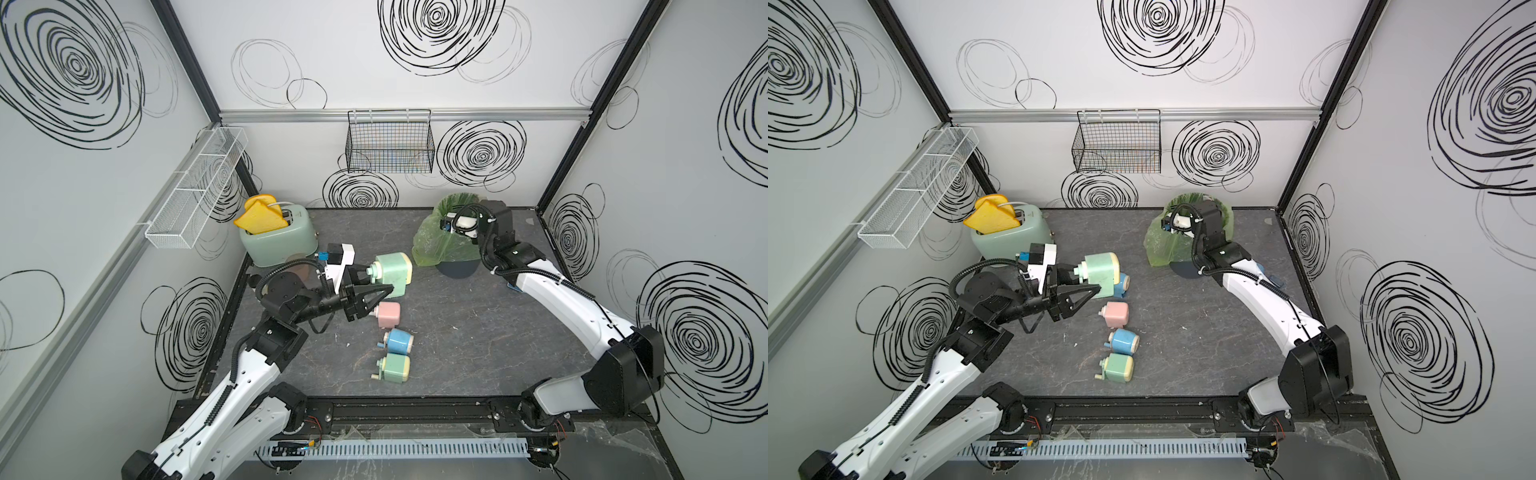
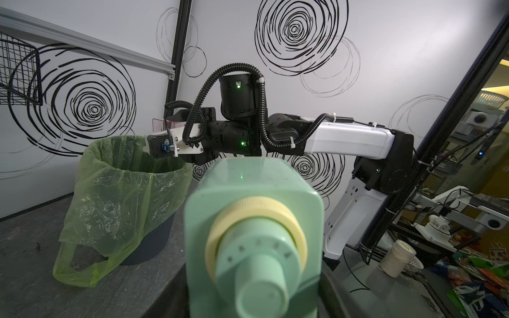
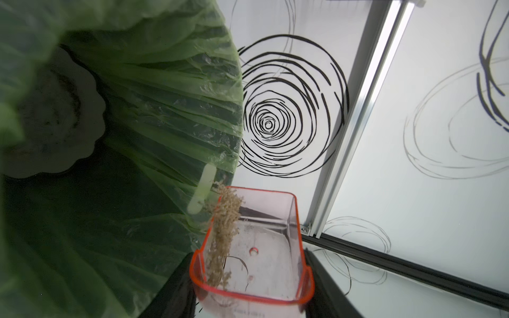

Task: Take out the pencil sharpener tray and clean the shavings
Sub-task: Pour the shavings into the trash bin.

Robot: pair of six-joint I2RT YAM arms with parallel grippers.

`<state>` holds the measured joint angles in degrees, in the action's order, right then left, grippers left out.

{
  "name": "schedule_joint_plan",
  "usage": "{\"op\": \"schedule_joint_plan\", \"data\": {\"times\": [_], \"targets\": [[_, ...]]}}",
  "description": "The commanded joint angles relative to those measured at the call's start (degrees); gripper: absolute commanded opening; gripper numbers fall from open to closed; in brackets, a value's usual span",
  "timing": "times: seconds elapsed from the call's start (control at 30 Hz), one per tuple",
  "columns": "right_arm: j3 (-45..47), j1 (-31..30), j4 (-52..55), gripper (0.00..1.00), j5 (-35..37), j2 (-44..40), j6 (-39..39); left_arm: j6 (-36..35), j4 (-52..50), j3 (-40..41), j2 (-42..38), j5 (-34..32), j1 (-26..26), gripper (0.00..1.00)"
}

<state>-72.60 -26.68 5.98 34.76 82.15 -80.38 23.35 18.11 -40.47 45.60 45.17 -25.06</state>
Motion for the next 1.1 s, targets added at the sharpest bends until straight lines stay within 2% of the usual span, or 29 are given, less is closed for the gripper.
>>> {"op": "schedule_joint_plan", "data": {"times": [0.0,0.03,0.07,0.1,0.13,0.17,0.23,0.27,0.3,0.33,0.37,0.43,0.47,0.53,0.6,0.63,0.7,0.73,0.8,0.83,0.87,0.9,0.93,1.0,1.03,1.07], "targets": [[1.4,-0.8,1.7,0.37,-3.9,-2.5,-1.2,0.6,5.2,0.3,-0.6,0.9,0.2,0.41],[1.2,-0.4,0.4,0.37,-4.2,-2.8,0.9,0.8,5.7,0.3,-0.4,1.2,0.3,0.41],[0.6,1.0,-1.9,0.37,-1.3,-2.4,2.4,0.8,5.8,0.2,-0.4,1.3,0.3,0.41],[0.6,1.9,-2.9,0.37,1.8,-1.6,2.1,0.7,5.2,0.2,-0.8,1.2,0.3,0.41],[0.8,1.4,-0.6,0.37,2.0,-1.2,0.5,0.4,4.9,0.3,-1.0,1.0,0.3,0.41],[1.8,-0.3,1.7,0.37,-0.6,-1.7,-1.2,0.4,4.8,0.4,-1.1,1.0,0.2,0.41],[1.7,-0.6,-0.1,0.37,-4.6,-2.9,2.3,0.8,5.5,0.3,-0.5,1.2,0.3,0.41],[-0.1,1.0,-1.0,0.36,-2.0,-2.3,4.6,0.8,5.6,0.3,-0.6,1.3,0.3,0.41],[-0.7,1.9,-2.9,0.36,2.3,-1.2,4.1,0.7,5.2,0.3,-0.9,1.2,0.4,0.41],[-0.3,1.0,-2.0,0.36,3.2,-0.8,1.8,0.4,4.8,0.4,-1.2,1.0,0.3,0.41],[1.0,-0.4,0.6,0.36,0.1,-1.3,-1.0,0.5,4.9,0.5,-1.0,1.0,0.3,0.41],[1.6,-1.4,0.9,0.37,-6.6,-3.1,2.1,0.8,6.0,0.5,-0.4,1.5,0.3,0.41],[0.3,0.3,-1.6,0.37,-4.7,-2.7,5.6,0.8,6.2,0.4,-0.3,1.7,0.4,0.41],[1.0,0.4,-3.6,0.38,0.1,-1.4,3.0,0.7,5.2,0.5,-1.0,1.2,0.5,0.41],[3.3,-2.2,2.7,0.38,-6.1,-2.5,-0.2,0.8,5.2,0.6,-0.8,1.2,0.5,0.41],[3.1,-2.0,1.7,0.38,-8.7,-3.3,2.4,0.8,5.9,0.6,-0.4,1.6,0.5,0.41],[1.7,0.4,-5.4,0.37,-3.4,-2.5,6.7,0.8,6.1,0.5,-0.5,1.8,0.6,0.41],[1.7,0.3,-5.0,0.38,-1.0,-1.8,4.9,0.8,5.5,0.6,-0.8,1.4,0.6,0.41],[2.9,-2.0,3.4,0.38,-6.8,-2.3,1.2,0.8,5.3,0.7,-0.8,1.3,0.6,0.41],[3.2,-2.0,3.2,0.38,-10.2,-3.2,2.6,0.9,6.0,0.7,-0.4,1.7,0.6,0.41],[2.9,-0.7,-1.7,0.38,-9.1,-3.4,5.6,0.8,6.6,0.6,-0.2,1.9,0.7,0.41],[3.0,0.5,-7.3,0.39,-4.9,-3.0,6.3,0.9,6.4,0.5,-0.3,1.9,0.7,0.41],[3.2,0.5,-8.5,0.41,-2.2,-2.3,5.0,0.9,5.7,0.5,-0.7,1.6,0.8,0.41],[2.2,-1.5,6.1,0.43,-9.3,-2.1,2.3,0.8,5.1,0.7,-0.9,1.3,0.7,0.41],[2.5,-1.8,7.7,0.43,-12.7,-2.7,2.8,0.9,5.8,0.7,-0.5,1.7,0.6,0.41],[3.1,-1.0,2.7,0.42,-11.9,-3.0,4.7,0.8,6.6,0.6,-0.1,2.1,0.6,0.41]]}}
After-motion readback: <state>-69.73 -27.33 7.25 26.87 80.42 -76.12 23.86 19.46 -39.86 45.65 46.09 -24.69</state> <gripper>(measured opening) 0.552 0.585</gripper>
